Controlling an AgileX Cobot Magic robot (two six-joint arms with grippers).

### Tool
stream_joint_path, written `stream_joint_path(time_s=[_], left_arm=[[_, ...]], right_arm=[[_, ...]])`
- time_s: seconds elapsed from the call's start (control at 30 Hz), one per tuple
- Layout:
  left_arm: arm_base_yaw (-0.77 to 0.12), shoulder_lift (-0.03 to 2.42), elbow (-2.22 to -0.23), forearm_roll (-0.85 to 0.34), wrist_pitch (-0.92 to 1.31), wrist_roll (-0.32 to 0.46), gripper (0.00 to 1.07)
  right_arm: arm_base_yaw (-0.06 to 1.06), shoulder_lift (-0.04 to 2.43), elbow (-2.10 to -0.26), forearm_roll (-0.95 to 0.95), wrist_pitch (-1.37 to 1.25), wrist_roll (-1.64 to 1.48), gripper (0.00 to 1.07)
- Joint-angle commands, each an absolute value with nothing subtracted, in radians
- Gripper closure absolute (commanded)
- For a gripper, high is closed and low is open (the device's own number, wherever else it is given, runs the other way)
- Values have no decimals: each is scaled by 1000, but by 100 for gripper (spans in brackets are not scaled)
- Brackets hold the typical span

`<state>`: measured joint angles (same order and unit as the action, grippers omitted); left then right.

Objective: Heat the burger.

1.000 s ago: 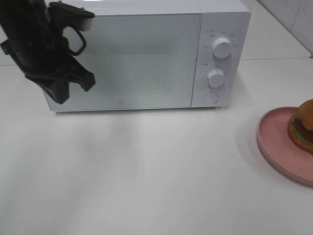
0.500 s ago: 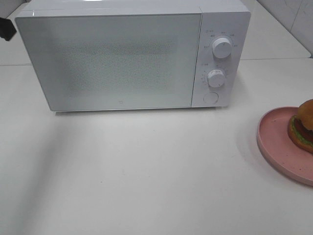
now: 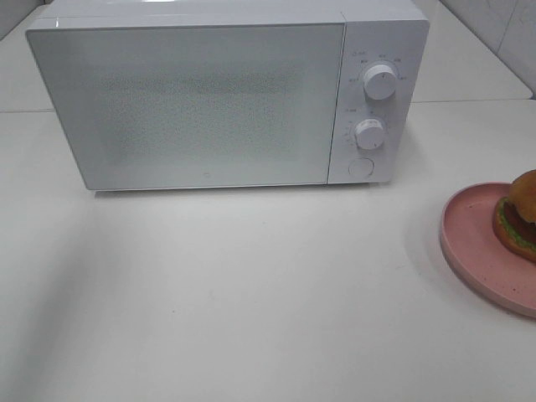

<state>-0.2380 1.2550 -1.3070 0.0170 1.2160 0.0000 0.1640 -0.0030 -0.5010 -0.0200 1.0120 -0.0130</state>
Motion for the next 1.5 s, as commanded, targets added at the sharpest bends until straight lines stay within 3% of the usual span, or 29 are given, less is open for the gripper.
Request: stream_joint_path(time_s=[0.03, 0.33, 0.6, 0.67, 0.93, 1.5], left_arm=[[-235, 1146, -1202, 0, 1278, -10, 106], [-235, 912, -988, -29, 1236, -10, 106], [-235, 589, -767, -39, 1173, -8, 106], [-235, 406, -668, -40, 1142, 0, 106], [-235, 115, -558, -40, 1037, 0, 106], [-235, 55, -501, -41, 1041, 25, 106]], right_arm=[[163, -29, -498, -19, 1000, -16, 37], [163, -29, -498, -20, 1000, -16, 37], [163, -29, -498, -20, 1000, -16, 37], [163, -29, -498, -20, 1000, -16, 37], [163, -29, -498, -17, 1000, 0, 37], [163, -29, -498, -14, 1000, 0, 37]])
